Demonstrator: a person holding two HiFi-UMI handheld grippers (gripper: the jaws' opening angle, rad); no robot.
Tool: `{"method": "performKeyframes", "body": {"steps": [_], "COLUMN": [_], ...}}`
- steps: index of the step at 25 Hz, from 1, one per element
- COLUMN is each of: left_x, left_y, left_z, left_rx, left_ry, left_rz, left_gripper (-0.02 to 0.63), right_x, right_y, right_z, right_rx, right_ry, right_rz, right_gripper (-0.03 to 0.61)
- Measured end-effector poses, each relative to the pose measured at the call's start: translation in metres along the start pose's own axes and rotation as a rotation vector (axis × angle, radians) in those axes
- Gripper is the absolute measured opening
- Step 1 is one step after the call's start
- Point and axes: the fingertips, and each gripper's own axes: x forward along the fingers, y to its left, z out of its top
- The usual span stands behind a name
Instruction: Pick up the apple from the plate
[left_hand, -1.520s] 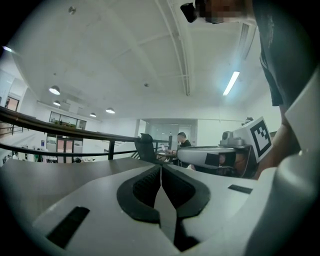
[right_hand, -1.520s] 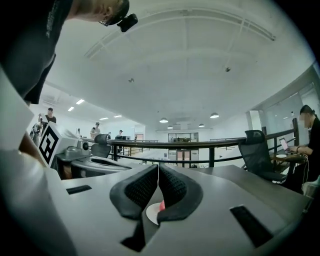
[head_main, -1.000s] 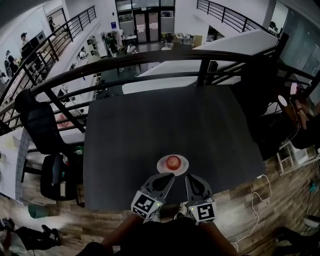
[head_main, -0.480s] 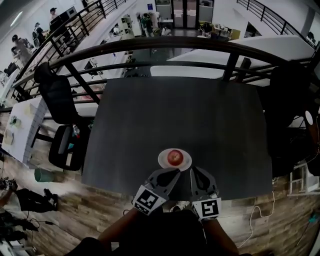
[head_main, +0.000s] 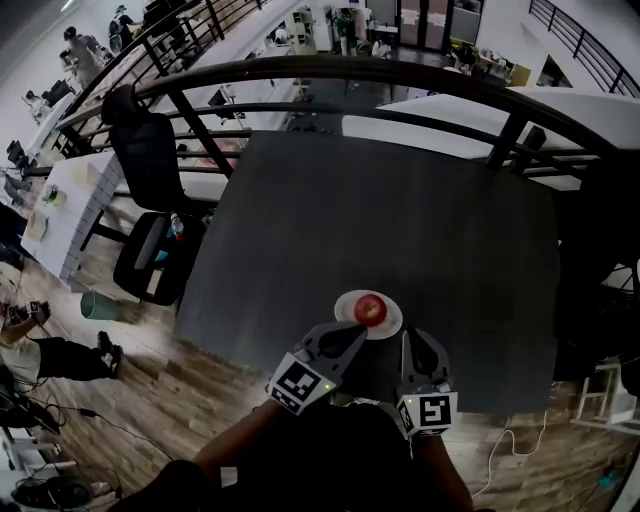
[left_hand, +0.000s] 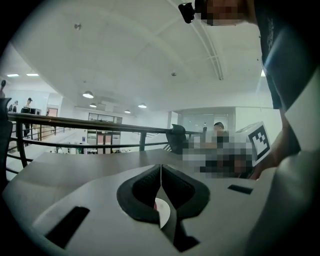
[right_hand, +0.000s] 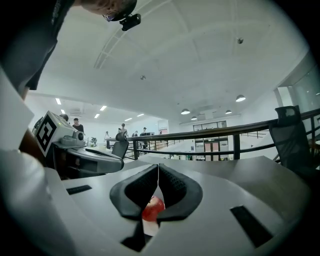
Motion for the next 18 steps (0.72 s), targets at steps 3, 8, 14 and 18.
{"method": "performKeyframes", "body": {"steps": [3, 8, 14, 18], "left_x": [0.001, -0.003, 0.001, 0.011], "left_y": [0.010, 0.031, 0.036, 0.048], "left_z": [-0.006, -0.009, -0.033, -0.063], "left_rx": [-0.004, 0.018, 0.010, 0.025], "left_ry": [0.004, 0.009, 0.033, 0.098], "left_rz": [0.023, 0.089, 0.079, 0.067], "left_gripper": [0.028, 0.028, 0.029, 0.106], "right_x": [0.008, 0.025, 0.021, 0.023], "right_y": [0.003, 0.011, 0.005, 0.003], "right_z": [0.001, 0.000, -0.010, -0.019], "right_rx": [-0.028, -0.069, -0.070, -0.069], "right_ry": [-0.001, 0.019, 0.041, 0.047], "right_rz": [0.012, 0.030, 0.008, -0.001], "right_gripper": [0.025, 0.025, 0.025, 0.025]}}
